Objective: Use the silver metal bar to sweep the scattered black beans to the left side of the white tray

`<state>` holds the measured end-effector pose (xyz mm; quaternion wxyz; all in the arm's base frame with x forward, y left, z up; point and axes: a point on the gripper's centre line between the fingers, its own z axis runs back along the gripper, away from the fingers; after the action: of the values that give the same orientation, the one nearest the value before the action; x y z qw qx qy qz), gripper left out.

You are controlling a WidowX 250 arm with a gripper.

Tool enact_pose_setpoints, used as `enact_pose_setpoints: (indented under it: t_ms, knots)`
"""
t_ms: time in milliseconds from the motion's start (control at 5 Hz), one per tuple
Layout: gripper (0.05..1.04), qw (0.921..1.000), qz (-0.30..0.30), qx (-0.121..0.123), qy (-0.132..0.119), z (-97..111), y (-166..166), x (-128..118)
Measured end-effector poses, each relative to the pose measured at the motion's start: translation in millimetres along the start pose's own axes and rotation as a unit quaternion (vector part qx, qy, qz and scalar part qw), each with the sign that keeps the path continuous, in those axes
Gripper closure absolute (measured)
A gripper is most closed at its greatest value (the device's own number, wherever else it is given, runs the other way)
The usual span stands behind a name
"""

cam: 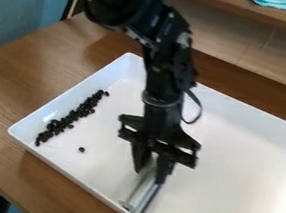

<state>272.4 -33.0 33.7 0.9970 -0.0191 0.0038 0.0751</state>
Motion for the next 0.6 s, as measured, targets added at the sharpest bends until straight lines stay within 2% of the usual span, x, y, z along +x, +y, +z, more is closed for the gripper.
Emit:
enact_pose_setpoints:
  t_ms: [200,400,600]
  knots:
    - [0.706,1.0,0.0,0.002,0.0,1.6,34.3,1.7]
    - [0.706,0.9999,0.004,0.016,0.001,5.9,70.3,6.1]
    - [0.706,0.9992,-0.008,0.039,-0.001,6.4,81.1,12.9]
